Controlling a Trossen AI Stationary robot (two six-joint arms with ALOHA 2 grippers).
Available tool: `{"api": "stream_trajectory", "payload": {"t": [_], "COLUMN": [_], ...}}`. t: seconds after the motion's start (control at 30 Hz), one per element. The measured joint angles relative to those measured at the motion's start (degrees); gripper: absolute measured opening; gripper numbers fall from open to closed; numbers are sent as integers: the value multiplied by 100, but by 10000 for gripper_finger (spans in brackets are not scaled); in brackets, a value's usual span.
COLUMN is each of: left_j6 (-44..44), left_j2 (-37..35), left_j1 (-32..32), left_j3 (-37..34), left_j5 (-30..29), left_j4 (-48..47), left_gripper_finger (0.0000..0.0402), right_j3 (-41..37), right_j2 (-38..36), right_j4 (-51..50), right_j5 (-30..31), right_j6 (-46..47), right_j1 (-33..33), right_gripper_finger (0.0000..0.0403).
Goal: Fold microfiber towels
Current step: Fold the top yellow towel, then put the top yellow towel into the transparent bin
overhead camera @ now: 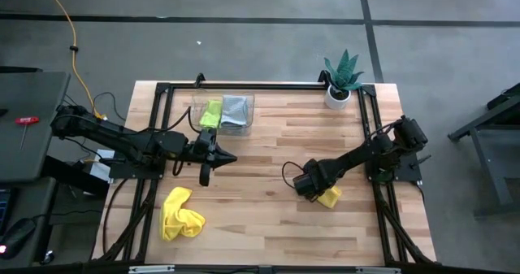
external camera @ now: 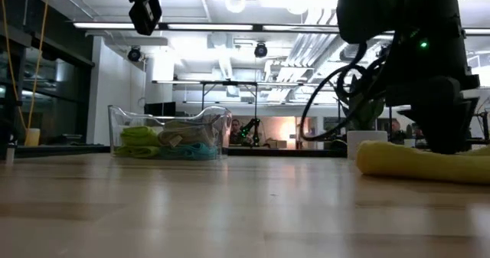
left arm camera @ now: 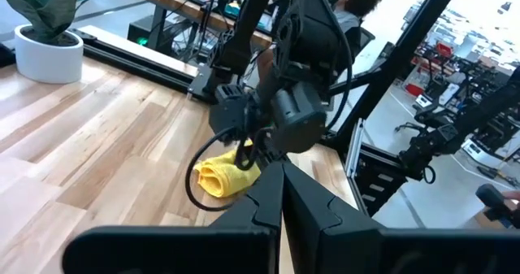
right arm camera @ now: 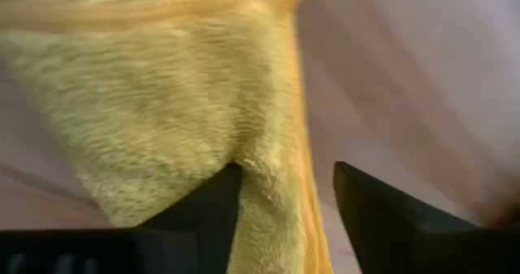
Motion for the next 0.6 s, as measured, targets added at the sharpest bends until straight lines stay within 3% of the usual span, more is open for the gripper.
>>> {"api": "stream_trajectory", "payload": {"t": [0.17,0.4,0.6], "left_j6": [0,-17,-144], "left_j2": [0,0,0], "left_j1": [0,-2,-4], "left_j3": [0,0,0], "left_j5": [3,147,304], "left_j4": [-24,-34,-30], "left_gripper_finger": [0,0,0], "right_j3": [0,-73,-1045], "right_j2": [-127,-367,-1520], "right_j4": [-246,-131,430], "right_j5": [96,174,-131], "right_j6": [-640,-1490,-1715], "right_j1": [-116,-275,-464], "right_gripper_finger": [234,243,243]}}
